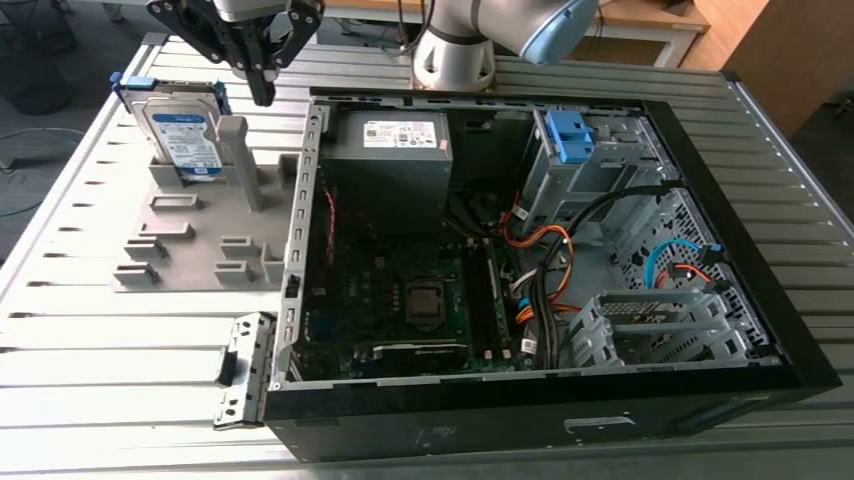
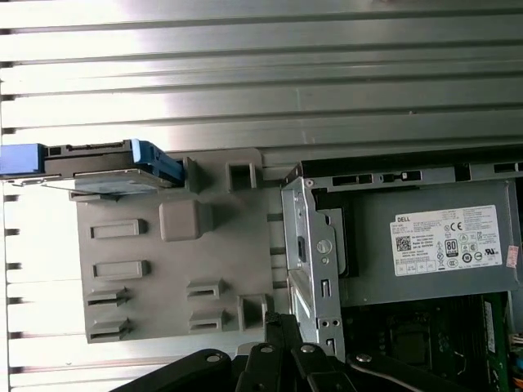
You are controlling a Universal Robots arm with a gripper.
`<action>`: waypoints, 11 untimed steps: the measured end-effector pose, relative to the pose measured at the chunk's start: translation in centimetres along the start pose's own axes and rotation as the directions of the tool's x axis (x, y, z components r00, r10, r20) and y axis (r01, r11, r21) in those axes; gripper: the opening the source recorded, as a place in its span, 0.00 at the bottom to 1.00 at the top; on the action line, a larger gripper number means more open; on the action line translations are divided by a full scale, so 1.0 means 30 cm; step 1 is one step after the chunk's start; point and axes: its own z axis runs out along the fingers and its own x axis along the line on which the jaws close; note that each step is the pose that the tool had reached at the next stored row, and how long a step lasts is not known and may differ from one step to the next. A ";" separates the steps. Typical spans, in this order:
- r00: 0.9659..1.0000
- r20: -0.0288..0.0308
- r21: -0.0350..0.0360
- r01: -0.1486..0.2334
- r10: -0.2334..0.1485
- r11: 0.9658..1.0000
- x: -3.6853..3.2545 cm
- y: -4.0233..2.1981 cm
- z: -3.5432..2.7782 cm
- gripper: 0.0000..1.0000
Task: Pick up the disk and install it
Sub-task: 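Reach for the disk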
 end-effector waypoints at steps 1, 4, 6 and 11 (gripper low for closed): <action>1.000 0.000 0.000 0.000 0.000 1.000 0.002 0.000 0.000 0.11; 1.000 0.000 0.000 0.000 0.000 1.000 0.007 -0.001 0.000 0.11; 1.000 0.000 0.000 0.000 0.000 1.000 0.010 -0.001 0.000 0.11; 1.000 0.000 0.000 0.000 0.000 1.000 0.019 -0.001 0.000 0.11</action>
